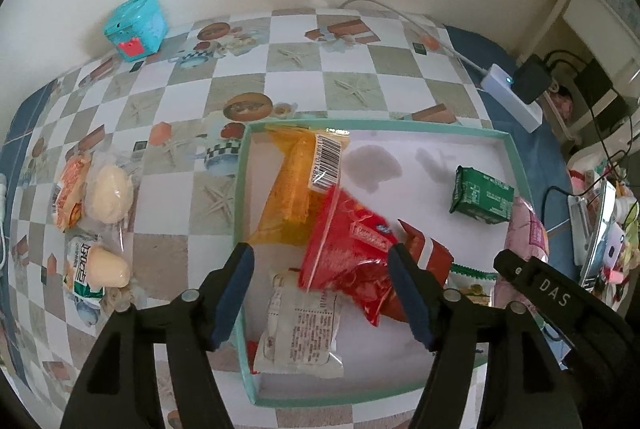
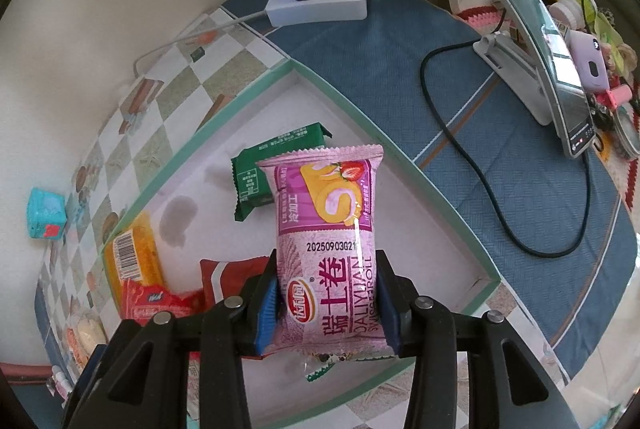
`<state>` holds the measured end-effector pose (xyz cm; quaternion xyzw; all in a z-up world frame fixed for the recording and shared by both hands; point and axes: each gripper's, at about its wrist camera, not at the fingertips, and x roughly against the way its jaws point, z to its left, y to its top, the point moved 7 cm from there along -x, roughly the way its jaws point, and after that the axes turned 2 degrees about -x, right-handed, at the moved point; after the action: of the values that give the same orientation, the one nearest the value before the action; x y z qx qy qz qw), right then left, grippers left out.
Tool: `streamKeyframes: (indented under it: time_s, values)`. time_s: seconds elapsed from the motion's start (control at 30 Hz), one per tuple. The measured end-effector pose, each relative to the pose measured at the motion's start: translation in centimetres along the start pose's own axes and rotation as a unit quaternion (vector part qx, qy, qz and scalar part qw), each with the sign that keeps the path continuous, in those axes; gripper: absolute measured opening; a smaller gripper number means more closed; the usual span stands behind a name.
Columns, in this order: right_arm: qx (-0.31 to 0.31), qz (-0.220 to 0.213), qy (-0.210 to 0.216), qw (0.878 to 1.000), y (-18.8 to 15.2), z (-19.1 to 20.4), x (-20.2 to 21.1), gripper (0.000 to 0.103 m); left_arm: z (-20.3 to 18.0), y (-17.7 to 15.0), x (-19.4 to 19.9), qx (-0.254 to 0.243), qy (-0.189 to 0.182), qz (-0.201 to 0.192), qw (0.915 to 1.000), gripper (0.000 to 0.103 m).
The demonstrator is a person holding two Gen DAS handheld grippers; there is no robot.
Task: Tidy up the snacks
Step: 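Lower both packs into the tray and open both tools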
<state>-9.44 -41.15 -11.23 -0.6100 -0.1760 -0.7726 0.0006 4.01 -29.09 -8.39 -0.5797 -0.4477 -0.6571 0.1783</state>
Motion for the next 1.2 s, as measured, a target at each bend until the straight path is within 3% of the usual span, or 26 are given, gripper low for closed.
streamKeyframes:
  time_s: [0.13, 0.2, 0.27, 0.5, 0.6, 0.67, 1.03, 1.1, 1.13, 1.2]
  values:
    - [-0.001, 0.001, 0.002, 1.000, 0.0, -0.1, -0.1, 0.048, 0.9, 0.0, 0.5, 0.015, -0.001, -0.001, 0.9999, 0.071]
    - [0.001, 0.001, 0.002, 1.000, 0.1, -0.2, -0.1, 0.054, 1.7, 0.1, 0.7, 0.027, 0.003, -0.001, 0.9996, 0.074]
    - [0.005, -0.001, 0.006, 1.000, 0.1, -0.1, 0.0, 0.068, 2.7, 0.0, 0.9, 0.042, 0.008, -0.001, 0.9991, 0.074]
    - [0.035, -0.009, 0.010, 0.999, -0.3, 1.2, 0.3, 0.075, 7.1, -0.9, 0.8, 0.108, 0.026, 0.011, 0.9937, 0.074]
    - [0.045, -0.013, 0.015, 0.999, -0.4, 1.7, 0.5, 0.079, 9.8, -1.6, 0.9, 0.146, 0.041, 0.016, 0.9884, 0.085]
    - [0.054, -0.019, 0.016, 0.998, -0.5, 2.2, 0.7, 0.083, 11.3, -1.9, 1.0, 0.169, 0.046, 0.016, 0.9844, 0.085]
    - [0.093, -0.035, 0.024, 0.995, -1.4, 4.4, 1.3, 0.086, 18.2, -3.7, 1.5, 0.262, 0.064, 0.026, 0.9627, 0.085]
    - [0.099, -0.037, 0.024, 0.994, -1.7, 4.8, 1.4, 0.092, 19.1, -4.0, 1.7, 0.275, 0.064, 0.026, 0.9591, 0.085]
    - [0.104, -0.038, 0.026, 0.994, -1.8, 5.1, 1.4, 0.100, 19.6, -4.1, 1.8, 0.283, 0.064, 0.024, 0.9567, 0.085]
    - [0.114, -0.040, 0.025, 0.992, -2.1, 5.6, 1.6, 0.102, 20.6, -4.4, 2.2, 0.303, 0.065, 0.020, 0.9505, 0.085]
